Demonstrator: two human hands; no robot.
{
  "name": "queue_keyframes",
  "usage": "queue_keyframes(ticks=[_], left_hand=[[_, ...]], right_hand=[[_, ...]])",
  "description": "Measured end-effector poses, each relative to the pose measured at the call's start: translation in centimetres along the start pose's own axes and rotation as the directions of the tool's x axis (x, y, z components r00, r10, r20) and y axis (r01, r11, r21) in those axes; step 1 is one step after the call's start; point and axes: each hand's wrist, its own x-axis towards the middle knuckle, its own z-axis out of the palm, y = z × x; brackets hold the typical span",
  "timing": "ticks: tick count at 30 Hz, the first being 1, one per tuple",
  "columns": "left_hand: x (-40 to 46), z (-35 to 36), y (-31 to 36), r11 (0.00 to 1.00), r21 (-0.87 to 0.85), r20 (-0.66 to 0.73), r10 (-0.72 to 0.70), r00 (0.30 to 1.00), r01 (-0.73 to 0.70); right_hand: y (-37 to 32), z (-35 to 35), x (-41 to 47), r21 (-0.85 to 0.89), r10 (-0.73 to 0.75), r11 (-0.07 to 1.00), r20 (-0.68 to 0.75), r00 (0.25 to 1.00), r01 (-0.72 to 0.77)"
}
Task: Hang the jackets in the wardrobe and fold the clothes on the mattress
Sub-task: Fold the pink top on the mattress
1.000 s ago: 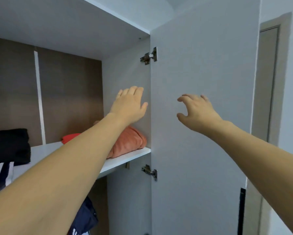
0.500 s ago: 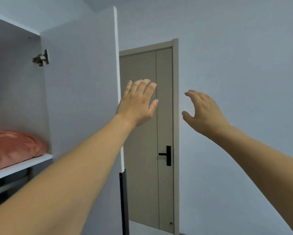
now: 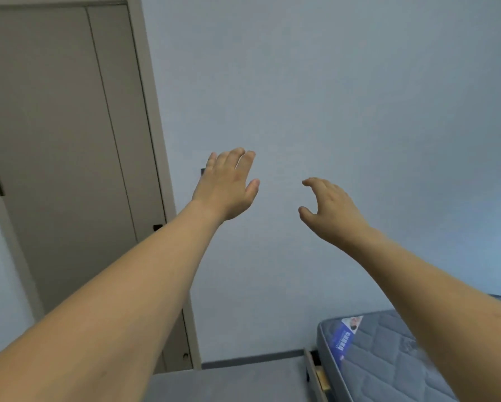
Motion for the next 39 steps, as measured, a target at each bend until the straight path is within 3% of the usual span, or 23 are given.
queue_keyframes(ticks=[9, 15, 23, 31, 36, 39], left_hand=[[11.6, 22.2, 12.8, 0.939, -0.317, 0.146, 0.191, 0.971, -0.137], [15.4, 33.3, 24.9, 0.867, -0.429, 0.268, 0.392, 0.88, -0.255], [19.6, 46.3, 38.9, 0.798, -0.479, 0.361, 0.559, 0.747, -0.365], [15.3, 68.9, 55.6, 0.723, -0.584, 0.537, 0.685, 0.493, -0.369], [5.2, 84.7, 67.4, 0.684, -0.644, 0.661, 0.723, 0.202, -0.343], [0.0, 91.6, 73.5, 0.655, -0.65, 0.692, 0.72, 0.055, -0.385]], right_hand=[[22.1, 3.7, 0.0, -0.121, 0.397, 0.913, 0.041, 0.917, -0.39], [35.9, 3.2, -5.3, -0.184, 0.659, 0.744, 0.036, 0.752, -0.643], [52.5, 6.3, -11.1, -0.197, 0.852, 0.517, 0.018, 0.524, -0.833], [70.8, 18.8, -21.3, -0.234, 0.946, 0.32, 0.027, 0.323, -0.918], [81.9, 28.0, -32.8, -0.336, 0.982, 0.147, -0.064, 0.178, -0.93], [87.2, 32.9, -40.0, -0.445, 0.997, -0.049, -0.079, -0.015, -0.894]])
